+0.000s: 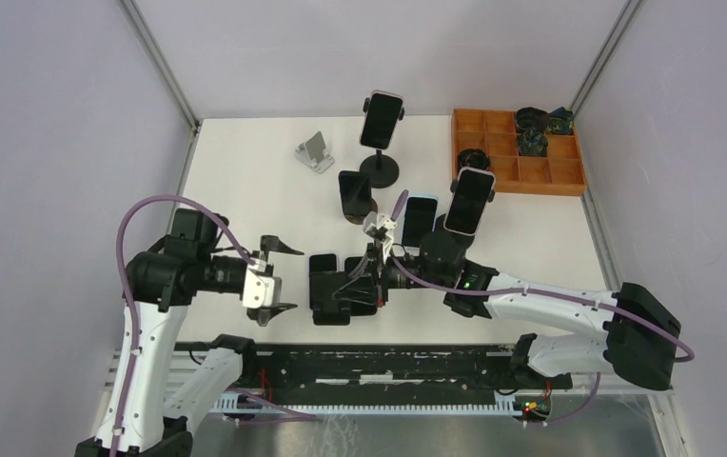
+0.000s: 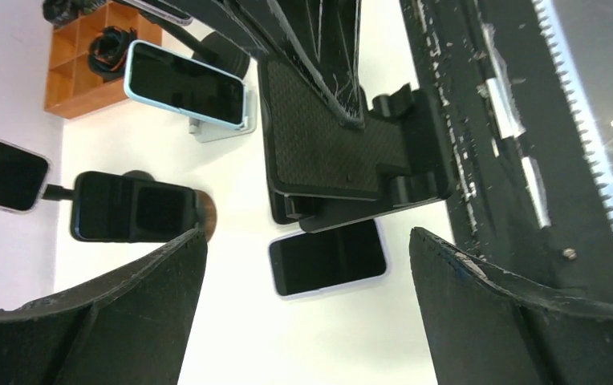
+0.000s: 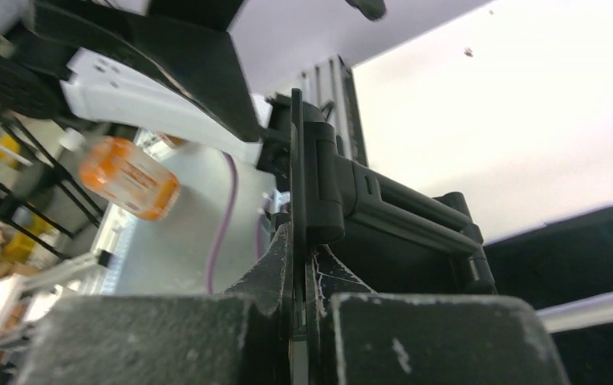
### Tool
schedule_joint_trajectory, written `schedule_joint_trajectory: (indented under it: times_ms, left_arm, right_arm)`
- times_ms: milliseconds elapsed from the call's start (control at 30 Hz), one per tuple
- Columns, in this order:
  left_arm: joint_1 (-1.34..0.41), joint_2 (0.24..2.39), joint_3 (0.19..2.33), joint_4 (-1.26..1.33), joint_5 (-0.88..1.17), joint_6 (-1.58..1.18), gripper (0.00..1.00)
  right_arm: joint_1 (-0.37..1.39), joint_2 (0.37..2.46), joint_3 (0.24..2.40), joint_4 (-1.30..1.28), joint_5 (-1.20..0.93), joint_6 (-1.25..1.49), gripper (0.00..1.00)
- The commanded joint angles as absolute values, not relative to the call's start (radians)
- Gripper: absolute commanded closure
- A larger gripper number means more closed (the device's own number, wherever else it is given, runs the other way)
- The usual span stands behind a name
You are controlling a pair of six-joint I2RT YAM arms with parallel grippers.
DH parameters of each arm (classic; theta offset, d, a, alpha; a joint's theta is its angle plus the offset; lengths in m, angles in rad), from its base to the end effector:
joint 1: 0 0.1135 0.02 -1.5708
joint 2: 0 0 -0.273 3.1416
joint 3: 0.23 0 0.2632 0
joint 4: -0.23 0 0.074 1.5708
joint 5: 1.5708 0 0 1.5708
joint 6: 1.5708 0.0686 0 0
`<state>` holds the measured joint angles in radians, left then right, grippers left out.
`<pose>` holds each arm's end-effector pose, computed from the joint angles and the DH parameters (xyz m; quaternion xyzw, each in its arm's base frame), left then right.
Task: Remove the phone from the phone stand
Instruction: Place the phone stand at the center of the board.
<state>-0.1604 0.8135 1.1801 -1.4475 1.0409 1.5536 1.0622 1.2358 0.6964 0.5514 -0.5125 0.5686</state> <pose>0.0906 -0.0746 0.3639 0.7152 0.4599 -0.2350 0.4709 0.1239 0.2913 0.2928 -0.3409 0.6153 0.6231 0.3421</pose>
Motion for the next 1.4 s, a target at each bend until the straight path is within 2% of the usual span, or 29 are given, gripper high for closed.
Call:
schedule_joint_trajectory:
  times_ms: [0,133,300,400,500,600,633,767,800,833,867,933,967,1167,1200,1367]
  left_arm:
    - [-0.161,0.844,1.192,-1.457,1.116,1.375,0.02]
    - [-0.162,0.916,1.214,-1.465,1.164,1.258,0.16]
    - [-0.161,0.959,1.178,-1.456,1.141,1.258,0.25]
    - [-0.161,0.985,1.189,-1.456,1.143,1.244,0.39]
    - [-0.161,1.01,1.189,-1.455,1.134,1.258,0.59]
    - [-0.161,1.044,1.183,-1.451,1.134,1.263,0.91]
    - [-0.161,1.058,1.18,-1.451,1.131,1.264,0.97]
    - [-0.161,1.109,1.157,-1.43,1.084,1.298,0.98]
    - [-0.161,1.122,1.152,-1.392,1.064,1.267,0.98]
    - [-0.16,1.139,1.151,-1.334,1.036,1.213,0.98]
    - [-0.16,1.155,1.157,-1.285,1.009,1.16,0.98]
    - [-0.157,1.192,1.177,-1.213,0.945,1.113,0.98]
    - [-0.153,1.21,1.189,-1.185,0.917,1.11,0.98]
    - [-0.105,1.395,1.319,-1.035,0.825,1.018,0.98]
    - [-0.091,1.439,1.355,-1.034,0.823,1.006,0.98]
    - [-0.04,1.615,1.482,-0.956,0.787,0.947,0.98]
  right_arm:
    - [1.063,1.245,0.806,0.414,-0.477,0.366,1.0]
    - [1.064,1.299,0.875,0.367,-0.472,0.293,1.0]
    - [1.07,1.34,0.923,0.384,-0.469,0.271,1.0]
    - [1.075,1.367,0.947,0.382,-0.459,0.255,1.0]
    - [1.081,1.396,0.971,0.387,-0.449,0.239,1.0]
    - [1.084,1.428,0.99,0.401,-0.421,0.227,1.0]
    - [1.083,1.437,0.993,0.407,-0.412,0.224,1.0]
    - [1.084,1.45,0.978,0.446,-0.378,0.204,0.95]
    - [1.082,1.452,0.976,0.446,-0.373,0.2,0.89]
    - [1.077,1.454,0.977,0.432,-0.363,0.198,0.78]
    - [1.069,1.451,0.976,0.411,-0.353,0.201,0.71]
    - [1.042,1.432,0.96,0.375,-0.332,0.205,0.63]
    - [1.021,1.417,0.943,0.367,-0.323,0.211,0.53]
    - [0.955,1.253,0.831,0.277,-0.201,0.199,0.2]
    - [0.948,1.226,0.823,0.249,-0.177,0.191,0.15]
    - [0.909,1.063,0.761,0.173,-0.104,0.221,0.06]
